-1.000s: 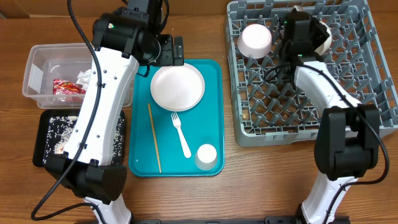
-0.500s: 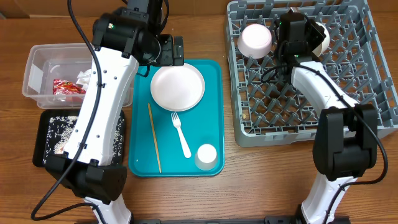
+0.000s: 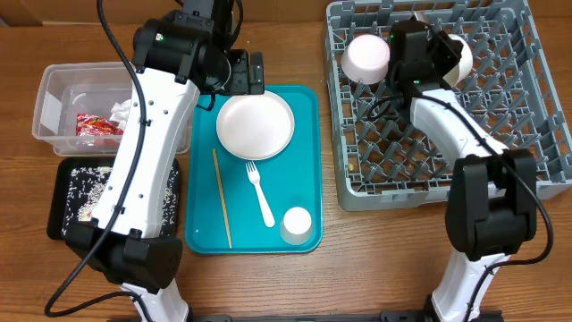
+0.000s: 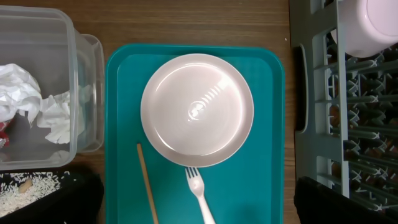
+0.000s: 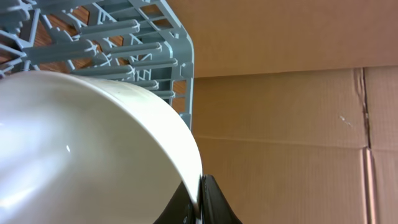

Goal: Sort waste into correct bins and load items into the dishwasher
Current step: 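Carry the green bowl over the rack and tilt it upside down, then lower the inverted green bowl into the rack beside the pink bowl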

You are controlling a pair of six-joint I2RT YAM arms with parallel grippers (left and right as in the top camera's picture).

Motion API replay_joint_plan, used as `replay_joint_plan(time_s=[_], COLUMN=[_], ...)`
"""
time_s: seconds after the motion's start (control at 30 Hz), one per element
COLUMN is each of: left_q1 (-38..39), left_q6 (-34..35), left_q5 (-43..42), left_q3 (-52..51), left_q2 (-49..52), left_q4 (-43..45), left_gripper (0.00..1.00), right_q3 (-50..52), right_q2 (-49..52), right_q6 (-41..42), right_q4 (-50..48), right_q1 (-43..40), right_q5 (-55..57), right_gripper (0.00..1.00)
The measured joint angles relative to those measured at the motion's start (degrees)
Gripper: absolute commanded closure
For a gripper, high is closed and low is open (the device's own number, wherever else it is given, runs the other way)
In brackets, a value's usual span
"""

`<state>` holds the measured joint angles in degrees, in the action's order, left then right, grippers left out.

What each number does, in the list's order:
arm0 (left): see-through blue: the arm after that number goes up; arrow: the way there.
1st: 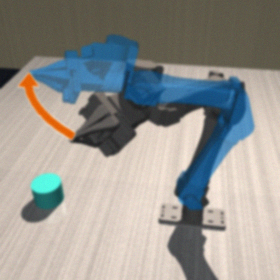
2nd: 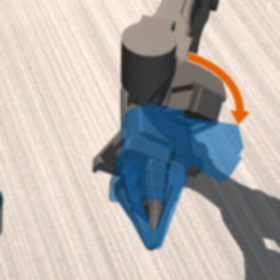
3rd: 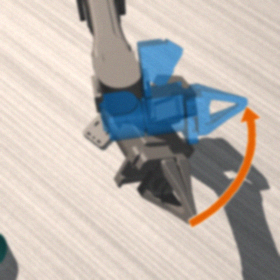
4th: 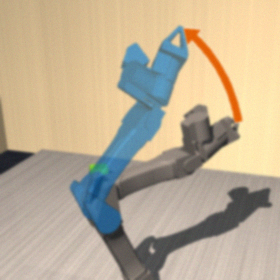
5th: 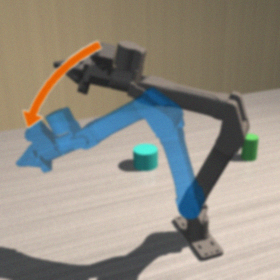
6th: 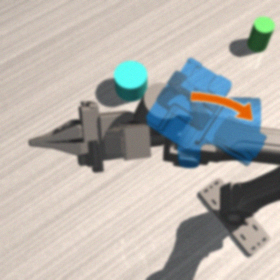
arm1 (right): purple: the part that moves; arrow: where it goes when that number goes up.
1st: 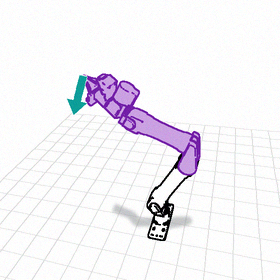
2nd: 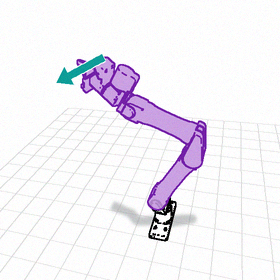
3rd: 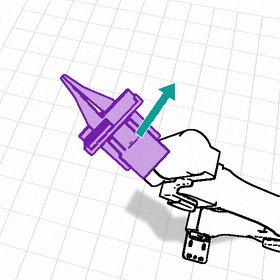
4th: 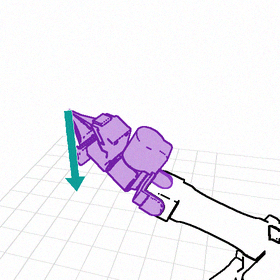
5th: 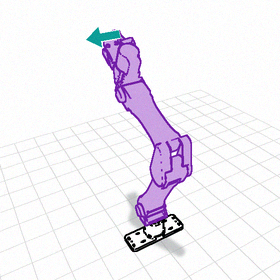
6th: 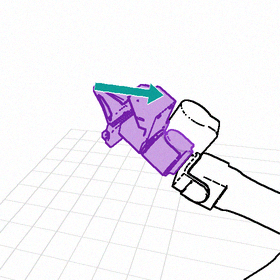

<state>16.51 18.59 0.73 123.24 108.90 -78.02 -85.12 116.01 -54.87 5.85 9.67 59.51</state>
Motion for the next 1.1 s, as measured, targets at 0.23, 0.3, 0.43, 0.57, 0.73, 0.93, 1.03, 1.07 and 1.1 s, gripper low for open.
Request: replay_joint_plan(time_s=[0.23, 0.3, 0.43, 0.57, 0.73, 0.93, 1.03, 1.07, 1.1], left_q1=[0.0, 0.0, 0.0, 0.0, 0.0, 0.0, 0.0, 0.0, 0.0], left_q6=[0.0, 0.0, 0.0, 0.0, 0.0, 0.0, 0.0, 0.0, 0.0], left_q5=[0.0, 0.0, 0.0, 0.0, 0.0, 0.0, 0.0, 0.0, 0.0], left_q3=[0.0, 0.0, 0.0, 0.0, 0.0, 0.0, 0.0, 0.0, 0.0], left_q2=[0.0, 0.0, 0.0, 0.0, 0.0, 0.0, 0.0, 0.0, 0.0], left_q4=[0.0, 0.0, 0.0, 0.0, 0.0, 0.0, 0.0, 0.0, 0.0], left_gripper=[0.00, 0.00, 0.00, 0.00, 0.00, 0.00, 0.00, 0.00, 0.00], right_q3=[0.0, 0.0, 0.0, 0.0, 0.0, 0.1, 0.1, 0.1, 0.1], right_q2=[0.0, 0.0, 0.0, 0.0, 0.0, 0.0, 0.0, 0.0, 0.0], right_q6=[4.1, 5.5, 8.3, 11.0, 14.3, 16.2, 18.0, 19.0, 20.2], right_q4=[4.6, 5.9, 8.1, 10.6, 12.9, 14.1, 14.2, 14.3, 14.4], right_q1=[2.0, 2.9, 4.4, 5.9, 8.1, 8.8, 9.2, 9.4, 9.6], right_q5=[1.8, 2.0, 2.1, 1.2, 0.3, -0.2, -0.2, -0.2, -0.2], right_gripper=[0.90, 0.88, 0.83, 0.71, 0.47, 0.29, 0.21, 0.20, 0.19])
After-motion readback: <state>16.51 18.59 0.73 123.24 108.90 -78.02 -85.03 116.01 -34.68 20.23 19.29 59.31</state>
